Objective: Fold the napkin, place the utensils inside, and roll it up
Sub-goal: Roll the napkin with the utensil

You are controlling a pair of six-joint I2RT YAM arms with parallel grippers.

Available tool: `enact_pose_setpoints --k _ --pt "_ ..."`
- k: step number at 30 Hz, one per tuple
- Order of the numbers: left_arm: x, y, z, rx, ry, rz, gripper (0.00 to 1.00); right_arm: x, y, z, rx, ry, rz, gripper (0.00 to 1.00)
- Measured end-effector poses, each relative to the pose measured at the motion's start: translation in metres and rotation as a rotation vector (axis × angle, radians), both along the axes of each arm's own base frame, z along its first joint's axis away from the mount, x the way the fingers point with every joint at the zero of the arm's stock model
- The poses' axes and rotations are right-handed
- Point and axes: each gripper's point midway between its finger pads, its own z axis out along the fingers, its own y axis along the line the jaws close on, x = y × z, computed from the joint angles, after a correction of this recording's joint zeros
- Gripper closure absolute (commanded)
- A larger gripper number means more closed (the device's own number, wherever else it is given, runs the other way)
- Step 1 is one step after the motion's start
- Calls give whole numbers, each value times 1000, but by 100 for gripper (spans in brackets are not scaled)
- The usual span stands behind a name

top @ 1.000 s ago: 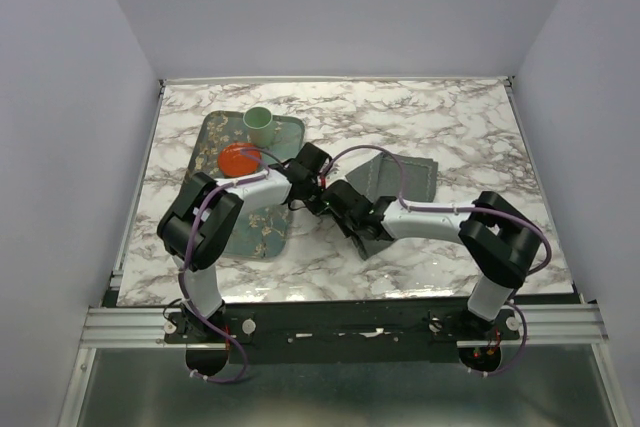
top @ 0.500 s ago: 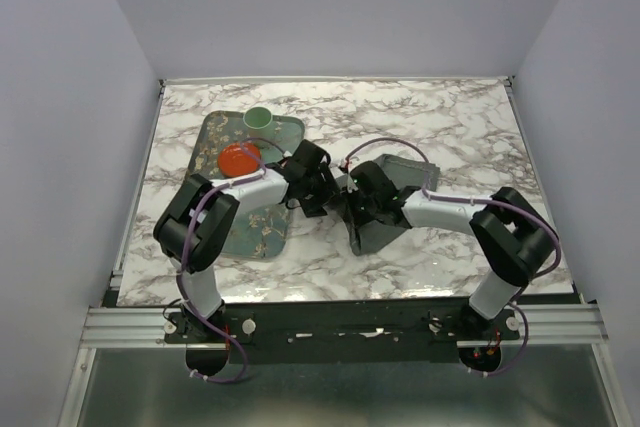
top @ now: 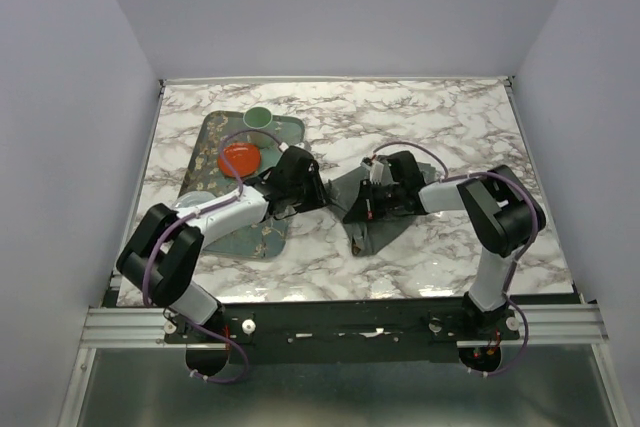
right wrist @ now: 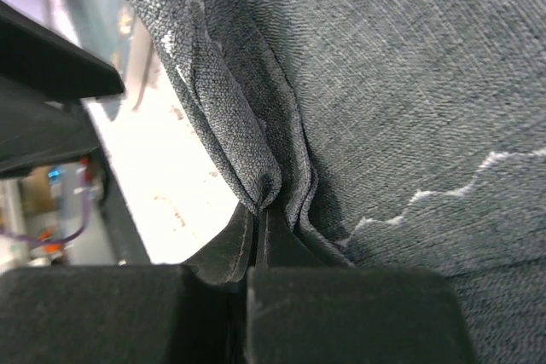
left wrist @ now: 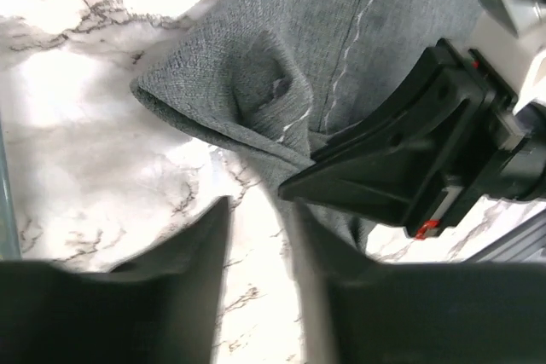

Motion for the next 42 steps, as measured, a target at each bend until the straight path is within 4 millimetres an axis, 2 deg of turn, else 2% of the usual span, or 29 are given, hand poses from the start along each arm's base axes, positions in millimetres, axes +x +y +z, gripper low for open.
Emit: enact_pose_setpoints --k 2,10,17,24,27,28,31,37,42 --pt "-4 -1 -5 0 0 -17 74 -2 -2 -1 35 33 9 99" --pt "-2 -31 -24 -74 8 -94 87 -8 -5 -2 121 108 48 100" --pt "-3 -47 -33 -114 19 -117 89 -10 -5 -3 134 129 58 97" --pt "0 -50 -46 -114 30 -115 94 -11 -5 -3 134 131 57 92" --pt "2 -53 -52 -121 33 -109 99 -11 -6 -3 127 137 54 85" --pt "3 -53 -53 -125 33 -106 100 -11 -6 -3 121 139 53 77" --pt "6 -57 -55 -141 30 -100 100 -10 -9 -1 83 147 42 64" --pt "10 -62 -57 -175 41 -80 100 -5 -21 11 -66 133 6 54" --pt "14 -65 -59 -194 64 -71 100 8 -37 32 -219 86 -43 44"
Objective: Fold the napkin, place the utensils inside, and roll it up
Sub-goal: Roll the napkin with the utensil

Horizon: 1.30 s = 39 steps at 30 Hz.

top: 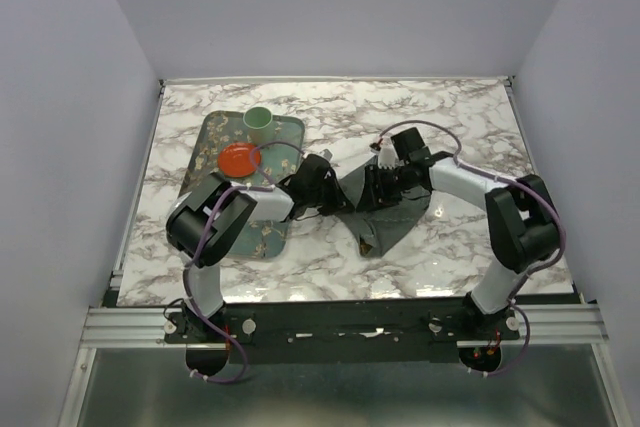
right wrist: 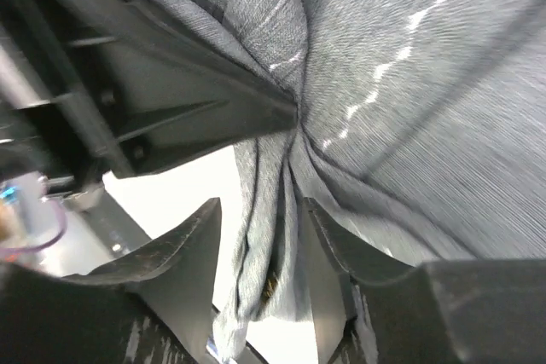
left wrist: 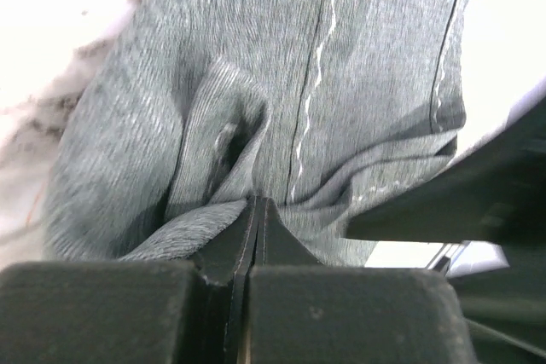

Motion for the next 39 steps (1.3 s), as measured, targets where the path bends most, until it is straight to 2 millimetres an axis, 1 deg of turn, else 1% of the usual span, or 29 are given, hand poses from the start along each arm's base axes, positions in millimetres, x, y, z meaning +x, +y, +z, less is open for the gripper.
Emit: enact_pose_setpoints --k 1,3,5,8,10,13,15,18,19,21,23,27,28,30,31,34,36,39 --pt "1 -1 0 -1 1 2 100 3 -3 4 -28 -18 -8 37" --pt "3 -3 -3 -3 11 1 100 8 -12 15 -115 -80 -26 32" --pt "3 -5 -1 -10 16 -4 100 5 -12 23 -178 -144 -15 29" --pt "4 -6 -2 -15 28 -7 100 -12 2 33 -262 -248 35 25" --pt "4 -7 -2 -19 35 -9 100 -23 12 34 -313 -318 65 22" --pt "4 -7 -4 -21 46 -10 100 -41 22 24 -395 -397 107 20" --pt "4 -7 -4 -23 48 -9 100 -47 22 16 -441 -419 121 19" --pt "4 -7 -4 -29 53 -10 100 -43 20 3 -513 -447 113 18" --pt "4 -7 -4 -32 53 -10 100 -41 18 -5 -552 -456 111 19" --pt "4 -7 -4 -36 54 -10 100 -39 15 -15 -597 -462 110 19" --pt "4 -7 -4 -40 55 -10 100 -38 13 -26 -645 -467 119 21" --pt "4 -6 -4 -53 63 -11 100 -34 17 -28 -669 -486 108 29" --pt "4 -6 -4 -55 65 -11 100 -34 17 -28 -671 -486 106 36" --pt "4 -6 -4 -58 66 -10 100 -34 18 -29 -672 -484 100 47" --pt "4 -6 -4 -59 66 -11 100 -34 18 -29 -672 -484 96 55" --pt "4 -6 -4 -59 66 -11 100 -31 17 -30 -677 -489 86 64" --pt "4 -6 -4 -60 65 -11 100 -28 14 -31 -680 -489 78 64" --pt "4 -6 -4 -60 64 -11 100 -26 12 -32 -666 -482 71 73"
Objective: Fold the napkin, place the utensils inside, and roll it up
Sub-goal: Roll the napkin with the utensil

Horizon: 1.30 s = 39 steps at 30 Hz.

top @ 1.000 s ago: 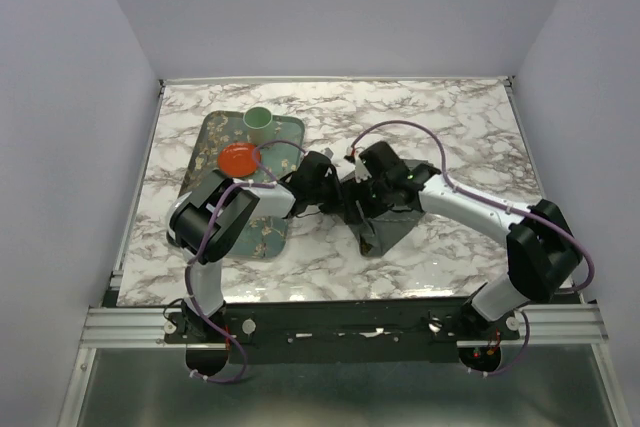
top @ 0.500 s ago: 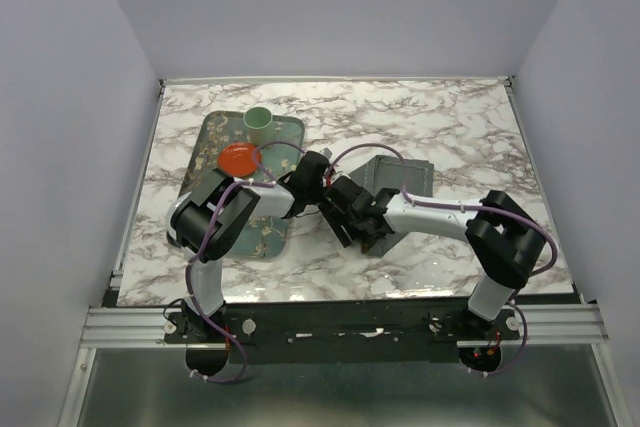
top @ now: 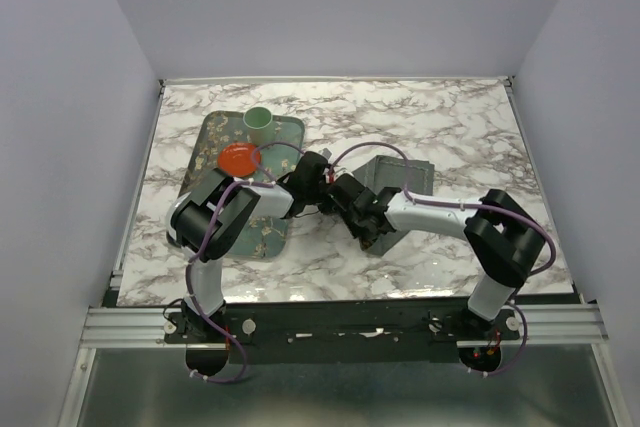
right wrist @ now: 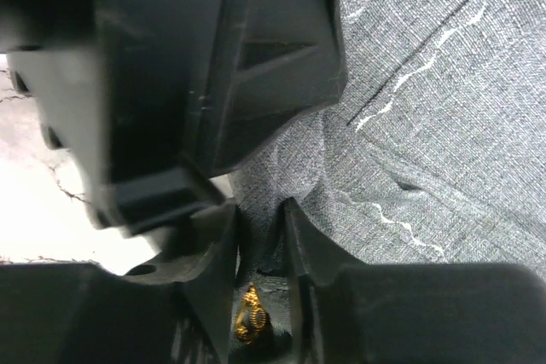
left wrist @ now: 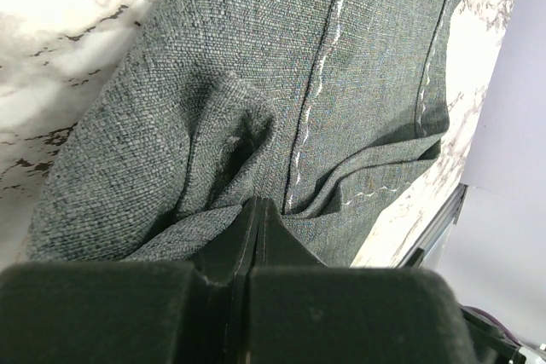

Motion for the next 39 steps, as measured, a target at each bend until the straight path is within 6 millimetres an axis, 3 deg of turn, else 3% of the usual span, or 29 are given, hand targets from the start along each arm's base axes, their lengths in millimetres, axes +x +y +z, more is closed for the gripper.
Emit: enact_pose_setpoints --k 5,7,11,17,21,24,32,35,39 --pt "0 1 1 4 -7 -1 100 3 -3 1 52 40 -3 90" --pt "2 2 2 17 -22 -4 93 5 -3 1 93 67 -3 99" --pt "5 13 6 91 -65 -3 65 8 8 2 222 128 4 99" --pt "11 33 36 186 -114 -18 46 12 20 3 440 210 12 100" --pt "15 51 59 230 -152 -4 44 11 22 4 558 276 14 100" --pt "13 63 63 262 -149 8 44 12 29 4 640 321 24 99" --pt "0 77 74 288 -159 4 56 9 35 2 829 442 41 99" --pt "-7 81 74 289 -157 2 48 9 34 1 875 470 42 100" --pt "-19 89 64 303 -132 -4 48 9 33 0 923 495 38 99"
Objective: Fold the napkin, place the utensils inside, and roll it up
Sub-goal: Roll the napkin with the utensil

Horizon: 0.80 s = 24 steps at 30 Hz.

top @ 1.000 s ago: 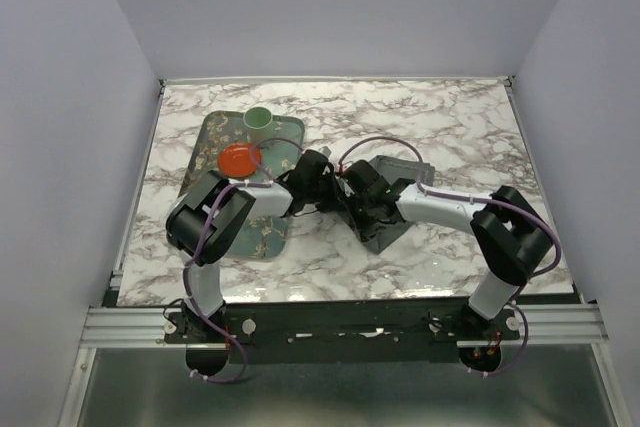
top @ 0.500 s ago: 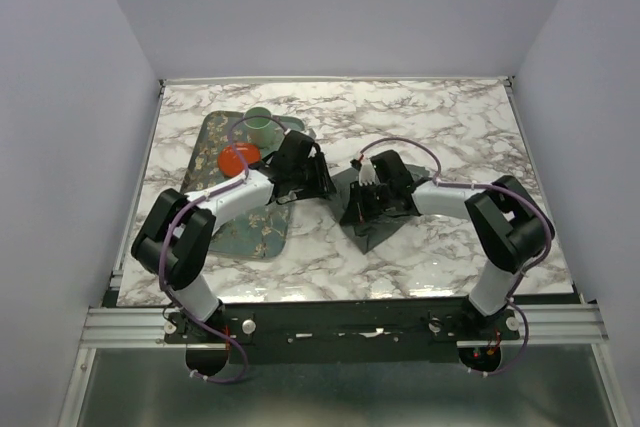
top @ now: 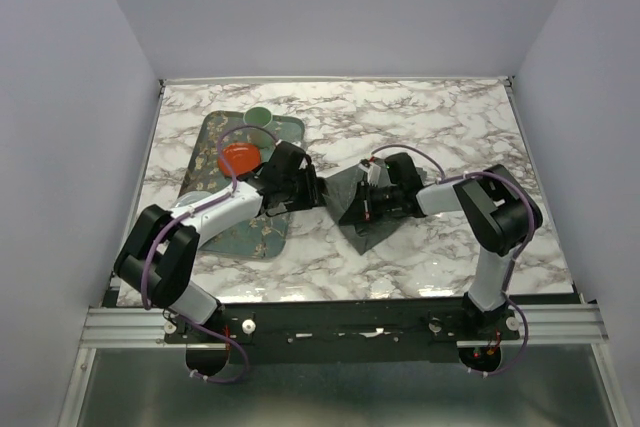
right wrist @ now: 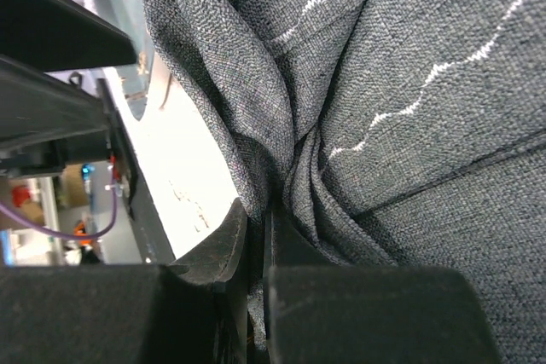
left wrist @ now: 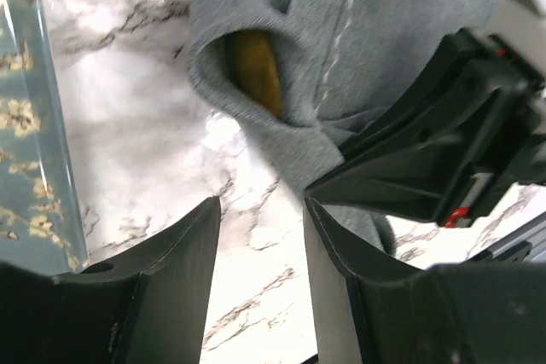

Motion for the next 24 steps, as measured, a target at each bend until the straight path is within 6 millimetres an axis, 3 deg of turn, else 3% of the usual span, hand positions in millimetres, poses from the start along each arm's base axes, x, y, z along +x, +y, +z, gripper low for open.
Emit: enact_pose_setpoints --k 3,5,9,14,24 --pt "-8 4 -10 11 28 3 53 0 0 0 25 15 -1 99" --pt "-9 4 -12 6 37 5 65 0 -1 -1 37 23 -2 100" --pt "-3 -3 -11 -25 26 5 79 0 -1 -1 47 30 -1 99" --pt "9 -18 -21 -59 44 1 86 -3 1 -1 63 42 14 100" --pt "21 -39 -31 -123 76 -13 90 -4 1 -1 67 51 19 99"
